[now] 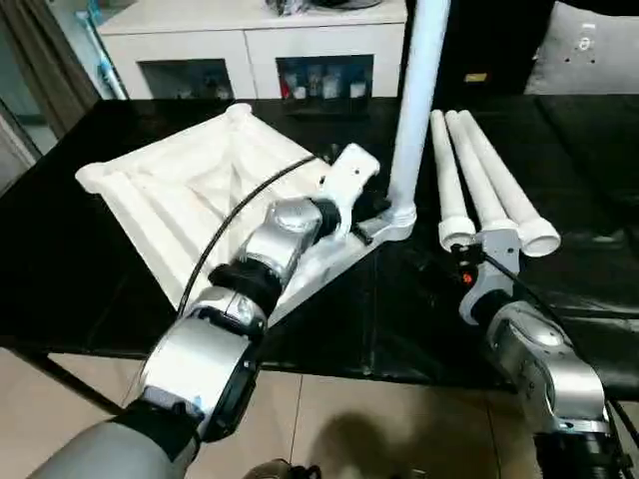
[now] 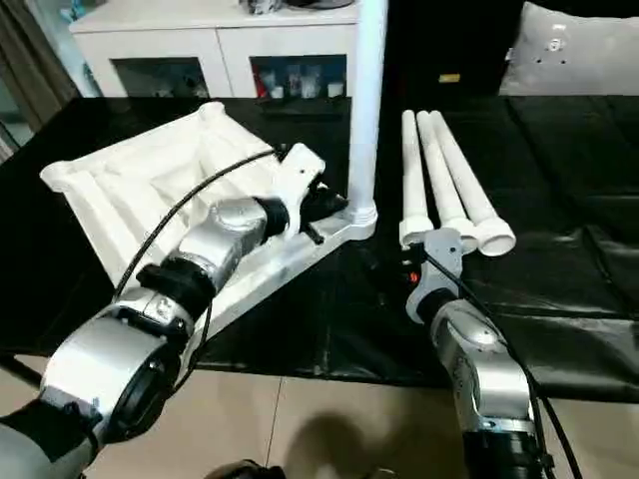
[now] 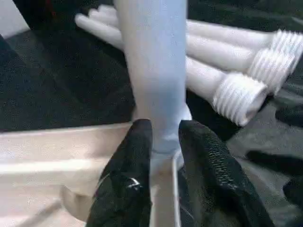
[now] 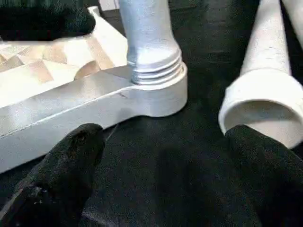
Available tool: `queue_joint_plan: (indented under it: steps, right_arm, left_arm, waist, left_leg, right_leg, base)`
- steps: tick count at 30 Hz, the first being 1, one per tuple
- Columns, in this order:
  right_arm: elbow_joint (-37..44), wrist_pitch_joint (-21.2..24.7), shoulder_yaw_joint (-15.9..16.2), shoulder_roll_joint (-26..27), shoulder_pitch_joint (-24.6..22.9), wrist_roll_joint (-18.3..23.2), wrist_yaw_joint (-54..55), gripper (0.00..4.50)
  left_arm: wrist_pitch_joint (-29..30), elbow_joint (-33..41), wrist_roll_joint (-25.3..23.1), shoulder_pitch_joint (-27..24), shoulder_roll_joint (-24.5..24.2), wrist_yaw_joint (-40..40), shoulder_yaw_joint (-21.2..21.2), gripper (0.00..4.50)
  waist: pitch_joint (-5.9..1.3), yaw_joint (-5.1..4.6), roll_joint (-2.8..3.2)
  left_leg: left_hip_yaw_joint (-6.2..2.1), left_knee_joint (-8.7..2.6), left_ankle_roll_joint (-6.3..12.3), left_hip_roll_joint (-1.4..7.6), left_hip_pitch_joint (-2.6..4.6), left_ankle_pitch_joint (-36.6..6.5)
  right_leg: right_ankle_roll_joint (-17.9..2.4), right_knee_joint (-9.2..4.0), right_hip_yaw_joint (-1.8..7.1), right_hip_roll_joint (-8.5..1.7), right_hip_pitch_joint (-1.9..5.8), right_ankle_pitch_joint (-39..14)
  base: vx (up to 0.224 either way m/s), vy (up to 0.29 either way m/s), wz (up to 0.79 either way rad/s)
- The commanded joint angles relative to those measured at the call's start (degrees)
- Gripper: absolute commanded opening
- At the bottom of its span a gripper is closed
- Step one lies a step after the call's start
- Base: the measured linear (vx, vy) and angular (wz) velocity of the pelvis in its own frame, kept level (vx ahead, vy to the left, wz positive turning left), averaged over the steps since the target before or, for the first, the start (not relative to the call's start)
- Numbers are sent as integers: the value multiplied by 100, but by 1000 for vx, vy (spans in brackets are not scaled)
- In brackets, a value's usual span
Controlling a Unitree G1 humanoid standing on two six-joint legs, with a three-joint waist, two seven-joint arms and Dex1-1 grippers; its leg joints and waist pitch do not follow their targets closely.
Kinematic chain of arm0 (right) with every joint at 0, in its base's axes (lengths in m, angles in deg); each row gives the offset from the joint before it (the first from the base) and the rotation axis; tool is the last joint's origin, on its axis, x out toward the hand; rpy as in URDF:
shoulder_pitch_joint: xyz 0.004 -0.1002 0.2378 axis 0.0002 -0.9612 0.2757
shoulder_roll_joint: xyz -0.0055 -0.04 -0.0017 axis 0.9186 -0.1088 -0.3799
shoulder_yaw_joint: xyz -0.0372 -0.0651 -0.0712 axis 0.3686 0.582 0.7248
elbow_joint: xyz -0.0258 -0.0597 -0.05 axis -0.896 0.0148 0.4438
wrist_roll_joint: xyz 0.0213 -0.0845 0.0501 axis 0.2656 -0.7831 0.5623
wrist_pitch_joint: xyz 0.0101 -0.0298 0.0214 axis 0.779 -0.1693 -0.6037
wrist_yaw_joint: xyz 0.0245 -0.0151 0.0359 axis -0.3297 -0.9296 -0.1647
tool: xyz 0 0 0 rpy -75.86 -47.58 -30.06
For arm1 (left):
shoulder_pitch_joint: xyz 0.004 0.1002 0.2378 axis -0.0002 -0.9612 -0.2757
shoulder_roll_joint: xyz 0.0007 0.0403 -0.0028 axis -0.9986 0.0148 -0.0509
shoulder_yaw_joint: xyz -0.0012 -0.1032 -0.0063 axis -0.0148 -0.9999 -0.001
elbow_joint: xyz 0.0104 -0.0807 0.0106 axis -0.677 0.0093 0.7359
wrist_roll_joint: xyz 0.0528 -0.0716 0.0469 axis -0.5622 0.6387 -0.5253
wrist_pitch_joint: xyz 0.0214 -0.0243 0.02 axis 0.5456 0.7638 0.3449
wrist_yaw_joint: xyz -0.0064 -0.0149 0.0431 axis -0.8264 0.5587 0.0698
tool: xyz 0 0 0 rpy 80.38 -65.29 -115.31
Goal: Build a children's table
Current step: Rotate table base
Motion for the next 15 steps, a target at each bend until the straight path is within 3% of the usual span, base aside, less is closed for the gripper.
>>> queue_joint_plan:
  steps: [1, 7, 10, 11, 12, 13, 14, 15]
  right_arm:
    - [192, 61, 66, 27, -31, 99, -42, 450]
    - [319, 89, 183, 29, -82, 101, -92, 450]
    - [355, 72, 253, 7, -67, 54, -104, 450]
    - [355, 72, 253, 7, -67, 54, -104, 450]
    - [367, 75, 302, -13, -51, 71, -187, 450]
    - [367, 75, 302, -13, -51, 71, -187, 450]
    - [384, 138, 394, -76, -35, 14, -235, 450]
    - [388, 151, 414, -90, -32, 2, -245, 450]
  left_arm:
    - [-52, -4, -16, -28, -86, 32, -48, 145]
    - [-136, 140, 78, -132, -251, -168, -209, 189]
    - [266, 1287, 228, -587, -773, -732, -199, 189]
    - [266, 1287, 228, -587, -773, -732, -199, 189]
    - [490, 1843, 265, -822, -1024, -1024, -139, 189]
    - [490, 1843, 265, -822, -1024, -1024, -139, 189]
    - [678, 2379, 284, -1061, -1284, -1310, -59, 189]
    - [718, 2495, 288, -1113, -1340, -1371, -42, 189]
  waist:
    - [-451, 21, -143]
    - [-452, 27, -126]
    - [-461, 40, -105]
    - [-466, 26, -99]
    - [-470, 18, -114]
    - [-468, 15, -95]
    - [-460, 21, -77]
    - [-458, 46, -77]
  left_leg:
    - [-396, -369, 748, 619, 158, -782]
    - [-400, -389, 659, 635, 175, -905]
    - [-420, -401, 669, 674, 153, -802]
    - [-427, -409, 684, 695, 141, -731]
    - [-412, -407, 667, 688, 161, -756]
    - [-409, -404, 651, 689, 155, -722]
    - [-387, -401, 615, 673, 184, -802]
    - [-416, -420, 503, 710, 198, -893]
  right_leg:
    - [-777, -522, 388, -733, 344, -956]
    - [-841, -504, 400, -744, 323, -909]
    - [-943, -440, 411, -764, 330, -645]
    - [-1002, -402, 423, -771, 325, -490]
    - [-1000, -400, 420, -756, 307, -492]
    - [-1041, -379, 432, -770, 308, -446]
    - [-1026, -402, 430, -755, 276, -547]
    - [-1026, -388, 445, -794, 313, -680]
  base:
    - [0, 0, 0]
    - [0, 0, 0]
    - [0, 0, 0]
    - [0, 0, 0]
    - [0, 0, 0]
    - [0, 0, 0]
    - [0, 0, 0]
    - [0, 0, 0]
